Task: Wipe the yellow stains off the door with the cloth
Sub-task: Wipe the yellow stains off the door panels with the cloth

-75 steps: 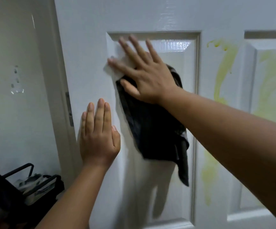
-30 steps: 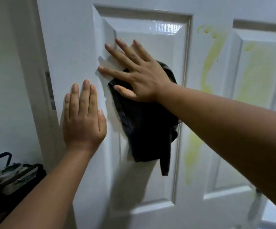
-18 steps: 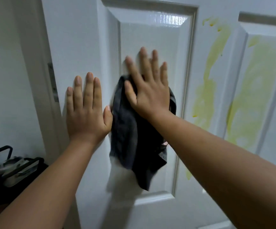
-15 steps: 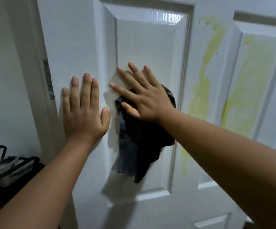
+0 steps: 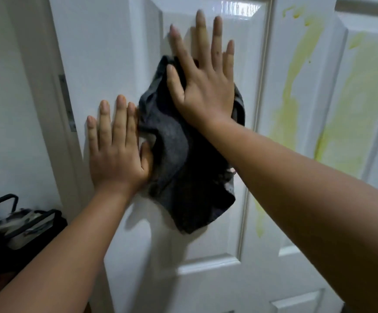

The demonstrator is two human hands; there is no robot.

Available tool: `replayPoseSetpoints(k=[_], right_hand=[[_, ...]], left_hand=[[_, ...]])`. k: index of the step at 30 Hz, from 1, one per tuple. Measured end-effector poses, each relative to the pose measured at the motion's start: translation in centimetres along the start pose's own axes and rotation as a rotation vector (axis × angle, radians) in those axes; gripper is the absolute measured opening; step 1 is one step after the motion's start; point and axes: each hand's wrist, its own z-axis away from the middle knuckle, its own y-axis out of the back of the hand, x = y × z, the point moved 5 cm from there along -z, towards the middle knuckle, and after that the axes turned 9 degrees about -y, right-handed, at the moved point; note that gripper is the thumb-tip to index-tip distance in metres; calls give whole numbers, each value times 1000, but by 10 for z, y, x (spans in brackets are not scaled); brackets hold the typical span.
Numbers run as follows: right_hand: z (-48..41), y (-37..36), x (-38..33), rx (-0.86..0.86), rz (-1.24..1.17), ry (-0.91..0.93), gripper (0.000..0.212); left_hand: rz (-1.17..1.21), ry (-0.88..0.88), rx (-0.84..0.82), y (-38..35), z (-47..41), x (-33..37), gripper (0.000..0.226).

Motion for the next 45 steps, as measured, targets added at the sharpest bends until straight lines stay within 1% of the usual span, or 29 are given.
replayPoseSetpoints(k=[1, 3, 8, 10, 12, 15, 17, 19, 23, 25, 28, 30, 33, 34, 36, 38, 40, 45], right_hand=[[19, -3, -1, -12, -8, 70, 59], [58, -12, 0, -28, -38, 136, 59], [152, -38, 6, -59, -56, 191, 58], [179, -45, 10, -71, -49, 211, 58], [195, -48, 17, -73, -31, 273, 58], [191, -46, 31, -70, -23, 378, 57], [168, -41, 39, -59, -16, 376, 58], [128, -30, 43, -43, -5, 316, 59], [18, -5, 36, -42, 39, 182, 61], [-31, 6, 29, -47, 47, 82, 62], [-66, 13, 25, -19, 40, -55, 61], [-59, 10, 22, 10, 23, -72, 60], [-22, 0, 16, 7, -14, -29, 61], [-7, -3, 14, -7, -20, -9, 61], [22, -10, 11, -36, -23, 22, 61], [49, -15, 11, -39, -38, 36, 60], [74, -21, 11, -53, -47, 75, 60], [134, -34, 18, -58, -42, 261, 59]], left_hand=[[1, 3, 9, 0, 1, 0, 64], [6, 17, 10, 0, 3, 1, 61], [35, 87, 3, -2, 23, 11, 61], [34, 92, -19, -5, 34, 16, 63], [32, 87, -39, -7, 43, 19, 65], [16, 81, -48, -9, 47, 19, 66], [17, 84, -46, -10, 47, 19, 67], [20, 82, -45, -10, 47, 20, 68], [15, 79, -71, -11, 48, 20, 70], [-6, 76, -86, -12, 48, 19, 70], [-14, 86, -63, -13, 47, 19, 57], [4, 94, -48, -13, 48, 19, 54], [1, 85, -64, -12, 49, 18, 71], [-19, 72, -64, -12, 49, 18, 73], [-75, 55, -40, -11, 49, 19, 65], [-51, 66, -17, -11, 48, 19, 61], [12, 78, -32, -12, 48, 20, 62], [30, 84, -36, -11, 48, 19, 63]])
